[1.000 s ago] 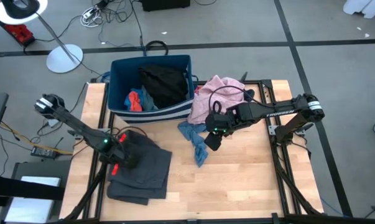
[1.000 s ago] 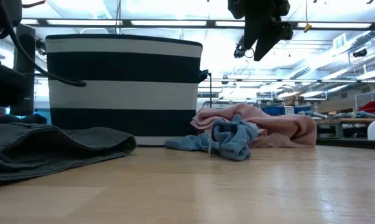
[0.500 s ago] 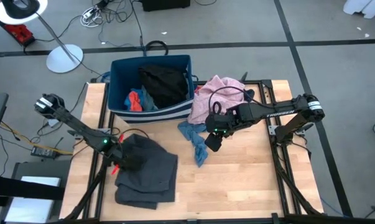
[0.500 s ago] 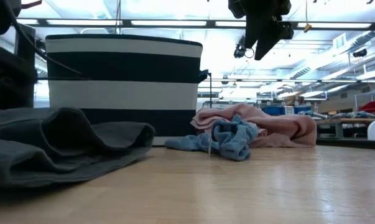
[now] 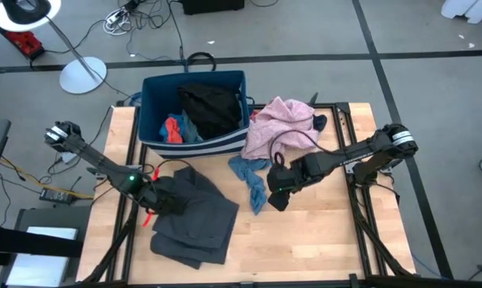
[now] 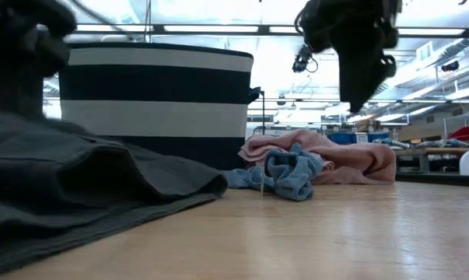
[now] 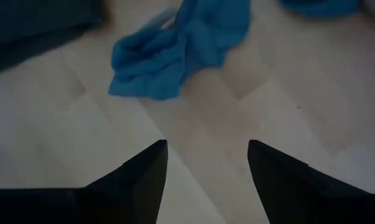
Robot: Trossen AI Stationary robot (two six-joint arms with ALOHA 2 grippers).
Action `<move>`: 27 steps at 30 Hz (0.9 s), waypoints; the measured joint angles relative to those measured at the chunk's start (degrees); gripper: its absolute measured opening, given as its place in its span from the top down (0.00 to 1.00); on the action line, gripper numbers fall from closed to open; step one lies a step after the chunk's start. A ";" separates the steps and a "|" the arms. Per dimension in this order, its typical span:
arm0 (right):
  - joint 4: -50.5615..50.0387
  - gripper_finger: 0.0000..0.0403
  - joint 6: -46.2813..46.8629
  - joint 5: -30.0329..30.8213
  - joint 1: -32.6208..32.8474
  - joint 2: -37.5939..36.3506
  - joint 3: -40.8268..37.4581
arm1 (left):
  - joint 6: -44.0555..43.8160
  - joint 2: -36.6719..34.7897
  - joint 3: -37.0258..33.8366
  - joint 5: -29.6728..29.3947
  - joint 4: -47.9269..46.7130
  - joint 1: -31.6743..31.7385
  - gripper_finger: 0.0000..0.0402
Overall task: Sort clothes
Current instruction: Put the gray pants into the blue laundry bin
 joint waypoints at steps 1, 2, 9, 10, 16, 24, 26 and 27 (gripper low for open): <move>1.40 0.45 0.88 -0.19 0.49 0.01 -1.13 | 0.61 0.00 1.67 -0.65 -1.84 0.03 0.95; 3.01 0.45 1.68 -0.54 0.95 0.01 -2.07 | 1.10 -0.02 3.37 -1.19 -3.76 0.13 0.95; 7.85 0.46 4.25 -1.46 3.09 0.01 -4.59 | 6.16 -0.05 15.87 -5.21 -14.90 2.96 0.95; 7.90 0.46 4.27 -1.44 3.25 0.01 -4.59 | 7.44 -0.07 17.68 -5.83 -15.97 3.50 0.95; 8.39 0.47 4.34 -1.45 3.65 0.01 -4.59 | 11.99 -0.09 27.84 -11.66 -22.34 6.55 0.95; 8.70 0.47 4.38 -1.50 4.95 0.01 -4.59 | 20.34 -0.09 40.35 -17.40 -25.89 9.18 0.95; 8.70 0.48 4.36 -1.04 5.24 0.01 -4.59 | 22.35 -0.13 43.78 -19.17 -27.01 9.62 0.95; 8.70 0.48 4.36 -0.90 5.33 0.01 -4.59 | 23.32 -0.13 45.52 -20.26 -27.32 9.85 0.95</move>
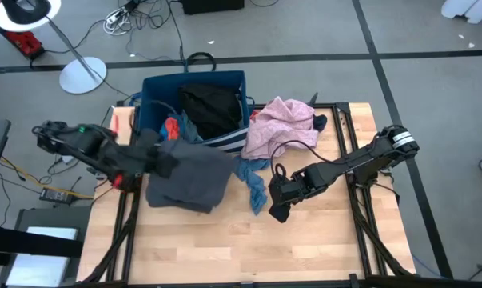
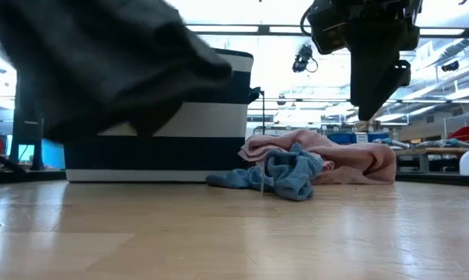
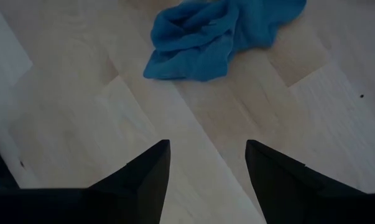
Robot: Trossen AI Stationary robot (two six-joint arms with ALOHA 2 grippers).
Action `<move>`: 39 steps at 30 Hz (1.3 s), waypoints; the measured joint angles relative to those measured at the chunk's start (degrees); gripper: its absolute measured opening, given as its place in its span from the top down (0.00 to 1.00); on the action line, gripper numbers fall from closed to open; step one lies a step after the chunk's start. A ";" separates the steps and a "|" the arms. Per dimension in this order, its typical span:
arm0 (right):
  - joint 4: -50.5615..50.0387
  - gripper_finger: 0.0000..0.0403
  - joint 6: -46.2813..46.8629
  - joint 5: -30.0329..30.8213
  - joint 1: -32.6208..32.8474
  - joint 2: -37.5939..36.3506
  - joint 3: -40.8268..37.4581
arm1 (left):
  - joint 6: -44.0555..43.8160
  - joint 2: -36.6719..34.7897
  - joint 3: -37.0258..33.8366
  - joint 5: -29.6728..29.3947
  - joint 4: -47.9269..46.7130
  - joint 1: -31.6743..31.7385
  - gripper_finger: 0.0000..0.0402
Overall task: Sort clothes
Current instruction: Put the gray pants into the blue laundry bin
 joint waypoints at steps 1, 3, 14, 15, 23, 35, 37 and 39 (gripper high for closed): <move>0.00 0.48 0.00 0.03 0.01 0.00 0.00 | 0.91 0.00 1.63 -1.09 -0.22 0.25 0.95; 0.02 0.48 0.00 0.08 0.01 0.00 0.00 | 3.28 0.00 4.98 -3.25 -0.51 1.07 0.95; 1.96 0.48 0.28 0.21 -0.01 -0.02 0.00 | 14.43 0.06 18.75 -12.92 -3.84 9.67 0.95; 1.99 0.48 0.46 0.21 -0.01 -0.01 0.00 | 16.10 0.04 20.05 -13.78 -3.28 10.64 0.95; 2.90 0.49 1.98 0.30 -0.01 -0.02 0.00 | 26.82 0.71 28.01 -24.72 2.16 16.45 0.95; 5.42 0.50 4.85 1.74 -0.14 -0.02 0.00 | 27.26 4.79 29.57 -17.63 -9.91 22.19 0.95; 5.89 0.50 5.02 1.74 -0.16 -0.02 0.00 | 26.71 6.56 29.49 -15.18 -13.23 23.40 0.95; 6.20 0.50 5.48 1.94 -0.23 -0.02 0.00 | 27.84 8.36 29.49 -13.37 -14.61 25.10 0.95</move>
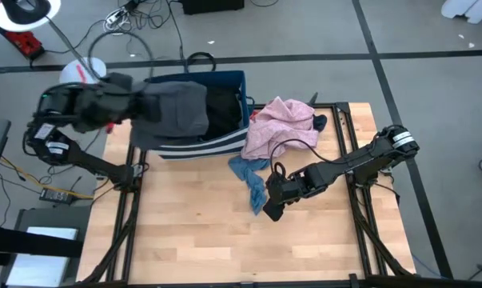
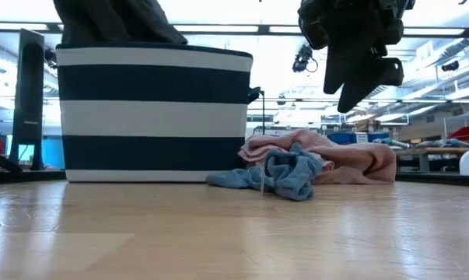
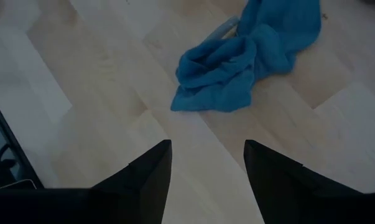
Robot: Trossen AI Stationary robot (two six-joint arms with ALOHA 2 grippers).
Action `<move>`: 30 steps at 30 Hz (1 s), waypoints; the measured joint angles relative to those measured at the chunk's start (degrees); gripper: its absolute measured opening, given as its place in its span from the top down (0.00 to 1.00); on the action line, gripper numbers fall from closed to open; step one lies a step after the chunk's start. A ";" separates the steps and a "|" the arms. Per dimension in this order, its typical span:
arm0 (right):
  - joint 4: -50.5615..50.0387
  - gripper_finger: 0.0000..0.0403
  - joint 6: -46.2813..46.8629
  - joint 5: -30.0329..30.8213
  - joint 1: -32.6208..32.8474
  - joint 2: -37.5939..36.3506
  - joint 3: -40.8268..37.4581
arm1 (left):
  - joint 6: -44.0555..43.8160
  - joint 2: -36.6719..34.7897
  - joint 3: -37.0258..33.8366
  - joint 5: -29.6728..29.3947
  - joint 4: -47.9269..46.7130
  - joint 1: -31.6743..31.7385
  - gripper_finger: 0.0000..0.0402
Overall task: Sort clothes
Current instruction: Put the gray pants into the blue laundry bin
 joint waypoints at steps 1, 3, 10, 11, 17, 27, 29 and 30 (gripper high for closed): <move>0.15 0.50 0.15 0.09 -0.01 0.00 0.00 | 1.58 0.87 0.00 0.37 -0.40 1.02 0.95; 0.63 0.50 0.45 0.15 -0.16 0.00 0.00 | 6.38 2.64 0.02 0.31 -0.58 3.03 0.95; 3.01 0.50 2.41 0.20 -0.32 0.00 -0.01 | 25.84 10.61 0.02 2.47 -2.64 11.44 0.95; 3.17 0.50 2.76 0.19 -0.31 0.00 -0.01 | 28.56 11.65 0.02 4.23 -2.95 12.95 0.95; 4.43 0.51 3.81 0.19 -0.15 0.00 -0.01 | 43.76 17.02 0.02 21.70 -3.32 20.95 0.95; 4.55 0.51 5.48 0.17 -0.22 0.00 -0.02 | 49.44 17.74 -7.74 34.84 -2.72 31.91 0.95; 4.57 0.51 5.91 0.17 -0.22 0.00 -0.02 | 50.77 17.67 -11.86 34.80 -2.10 32.03 0.95; 4.57 0.51 5.97 0.17 -0.26 0.00 -0.02 | 51.61 17.67 -14.21 34.80 -1.68 32.04 0.95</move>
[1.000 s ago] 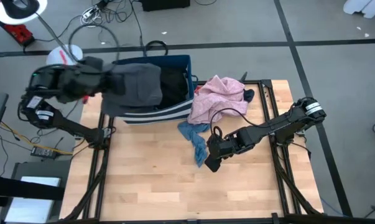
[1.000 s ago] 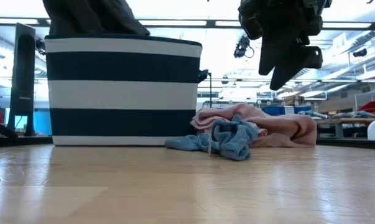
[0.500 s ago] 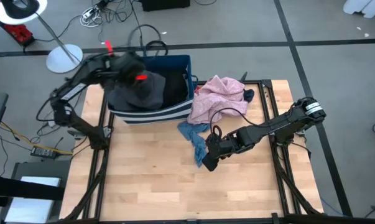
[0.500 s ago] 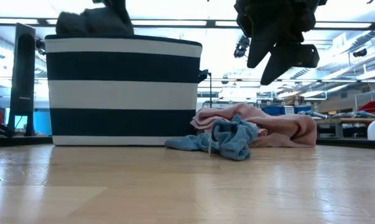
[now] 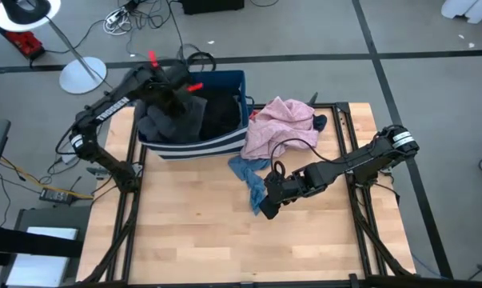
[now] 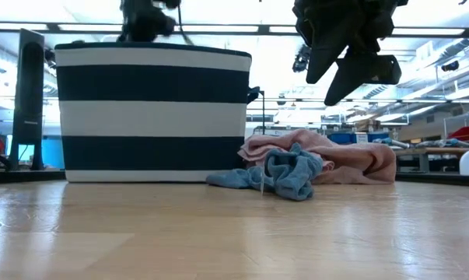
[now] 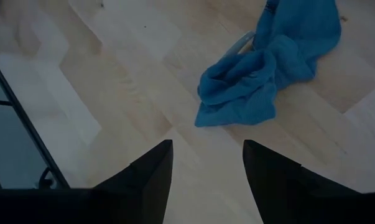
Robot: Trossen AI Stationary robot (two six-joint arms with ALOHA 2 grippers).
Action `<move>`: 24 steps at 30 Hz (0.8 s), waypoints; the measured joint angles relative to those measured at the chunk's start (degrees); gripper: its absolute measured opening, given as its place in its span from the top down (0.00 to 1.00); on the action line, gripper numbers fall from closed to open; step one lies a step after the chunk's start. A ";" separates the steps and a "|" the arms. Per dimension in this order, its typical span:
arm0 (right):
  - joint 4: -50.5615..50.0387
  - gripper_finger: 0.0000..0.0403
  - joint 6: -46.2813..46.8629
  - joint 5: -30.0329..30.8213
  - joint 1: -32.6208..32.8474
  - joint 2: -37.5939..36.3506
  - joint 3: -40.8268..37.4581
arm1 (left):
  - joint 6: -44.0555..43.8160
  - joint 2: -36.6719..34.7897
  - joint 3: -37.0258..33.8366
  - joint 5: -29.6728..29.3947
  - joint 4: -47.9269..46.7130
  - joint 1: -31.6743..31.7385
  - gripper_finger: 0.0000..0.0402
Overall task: Sort clothes
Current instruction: Put the gray pants into the blue laundry bin
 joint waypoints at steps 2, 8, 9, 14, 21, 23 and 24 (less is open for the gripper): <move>0.04 0.52 0.04 0.00 0.00 0.00 0.02 | 1.34 0.07 -4.64 0.54 1.50 -0.03 0.95; 0.66 0.52 1.96 0.00 0.00 0.00 0.00 | 2.91 0.07 -17.86 8.41 13.02 -0.02 0.95; 0.80 0.52 2.26 0.00 0.00 0.00 0.00 | 3.10 0.17 -19.55 8.90 14.90 -0.03 0.95; 0.85 0.52 4.11 -0.02 0.00 -0.02 0.01 | 5.83 1.63 -25.38 10.08 19.13 -0.04 0.95; 1.20 0.52 5.94 -0.09 0.09 -0.02 0.00 | 8.03 4.40 -30.53 9.36 23.04 -0.07 0.94; 1.20 0.52 6.07 -0.41 0.09 -0.02 0.00 | 8.07 5.40 -30.66 8.34 24.01 -0.07 0.94; 1.20 0.52 6.11 -0.63 0.09 -0.02 0.00 | 8.06 5.71 -30.66 7.30 24.66 -0.11 0.93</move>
